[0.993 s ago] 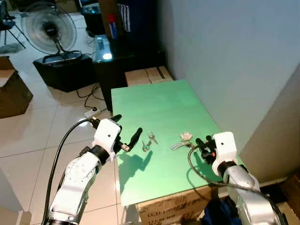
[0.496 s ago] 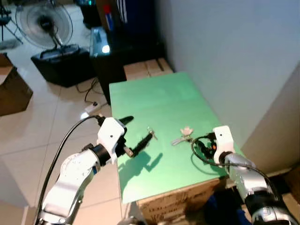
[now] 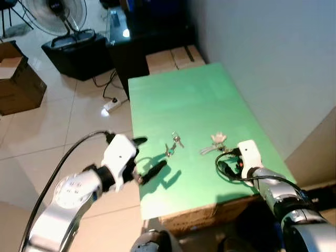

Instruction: Hang keys on a hook

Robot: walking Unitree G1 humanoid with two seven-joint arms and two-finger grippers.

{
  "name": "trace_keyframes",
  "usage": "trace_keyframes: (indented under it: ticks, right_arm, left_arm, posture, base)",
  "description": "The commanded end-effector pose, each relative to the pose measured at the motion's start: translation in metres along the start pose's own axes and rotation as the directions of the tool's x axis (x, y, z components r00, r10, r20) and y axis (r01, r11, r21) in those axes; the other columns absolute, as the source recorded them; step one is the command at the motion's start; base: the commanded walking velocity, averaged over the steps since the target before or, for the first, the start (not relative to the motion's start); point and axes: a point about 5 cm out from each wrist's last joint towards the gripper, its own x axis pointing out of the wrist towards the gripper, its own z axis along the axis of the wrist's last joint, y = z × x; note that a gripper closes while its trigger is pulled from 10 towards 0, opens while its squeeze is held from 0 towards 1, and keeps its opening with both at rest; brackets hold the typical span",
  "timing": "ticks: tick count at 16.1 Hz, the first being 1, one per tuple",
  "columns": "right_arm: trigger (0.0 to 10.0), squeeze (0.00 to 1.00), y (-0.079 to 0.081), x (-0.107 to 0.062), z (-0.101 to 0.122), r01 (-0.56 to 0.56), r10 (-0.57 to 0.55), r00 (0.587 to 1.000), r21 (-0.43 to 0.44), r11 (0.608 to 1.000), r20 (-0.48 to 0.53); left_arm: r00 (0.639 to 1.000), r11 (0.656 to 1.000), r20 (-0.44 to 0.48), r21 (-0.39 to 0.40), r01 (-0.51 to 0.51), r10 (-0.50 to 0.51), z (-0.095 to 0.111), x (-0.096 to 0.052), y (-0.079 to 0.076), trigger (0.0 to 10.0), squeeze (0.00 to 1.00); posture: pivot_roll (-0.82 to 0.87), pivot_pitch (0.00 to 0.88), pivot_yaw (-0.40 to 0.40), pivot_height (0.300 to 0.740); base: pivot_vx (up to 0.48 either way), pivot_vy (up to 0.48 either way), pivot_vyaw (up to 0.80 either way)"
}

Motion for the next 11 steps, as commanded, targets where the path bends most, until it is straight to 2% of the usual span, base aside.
trace_keyframes:
  ticks: [1,2,3,4,5,7,11]
  right_arm:
    - [10.0,1.0,0.002,0.002,0.007,-0.011,0.011,1.0,-0.037,0.999,0.015]
    - [10.0,1.0,0.0,0.002,0.007,0.0,0.0,1.0,-0.045,0.999,0.014]
    - [10.0,0.31,-0.004,0.001,0.009,0.031,-0.031,0.999,-0.072,0.997,0.013]
    - [10.0,0.0,-0.007,0.001,0.011,0.06,-0.059,0.998,-0.096,0.994,0.014]
    - [10.0,0.0,-0.01,0.001,0.014,0.081,-0.079,0.997,-0.101,0.992,0.022]
    - [10.0,0.0,-0.013,0.0,0.019,0.097,-0.093,0.995,-0.105,0.99,0.042]
    - [10.0,0.0,-0.008,0.002,0.019,0.08,-0.077,0.996,-0.122,0.989,0.035]
  left_arm:
    - [1.0,1.0,-0.023,0.014,0.009,-0.009,-0.004,-0.003,-0.003,10.0,0.0]
    - [1.0,1.0,-0.03,0.012,0.01,-0.009,-0.007,-0.002,-0.005,10.0,0.0]
    - [0.999,1.0,-0.042,0.009,0.012,-0.011,-0.013,0.0,-0.009,10.0,0.0]
    - [0.999,1.0,-0.051,0.005,0.013,-0.013,-0.018,0.004,-0.012,10.0,0.0]
    - [0.998,1.0,-0.062,-0.002,0.018,-0.018,-0.026,0.01,-0.02,10.0,0.0]
    - [0.994,0.999,-0.101,-0.022,0.033,-0.035,-0.053,0.04,-0.046,10.0,0.0]
    - [0.992,0.999,-0.112,-0.022,0.049,-0.051,-0.056,0.066,-0.068,10.0,0.0]
  posture:
    - [0.18,0.217,0.178,0.74]
    - [0.18,0.218,0.181,0.74]
    - [0.19,0.22,0.187,0.74]
    - [0.19,0.223,0.191,0.74]
    - [0.19,0.225,0.196,0.74]
    - [0.21,0.238,0.206,0.74]
    - [0.22,0.247,0.21,0.74]
  base:
    - [0.0,0.0,0.0]
    - [0.0,0.0,0.0]
    - [0.0,0.0,0.0]
    - [0.0,0.0,0.0]
    - [0.0,0.0,0.0]
    - [0.0,0.0,0.0]
    - [0.0,0.0,0.0]
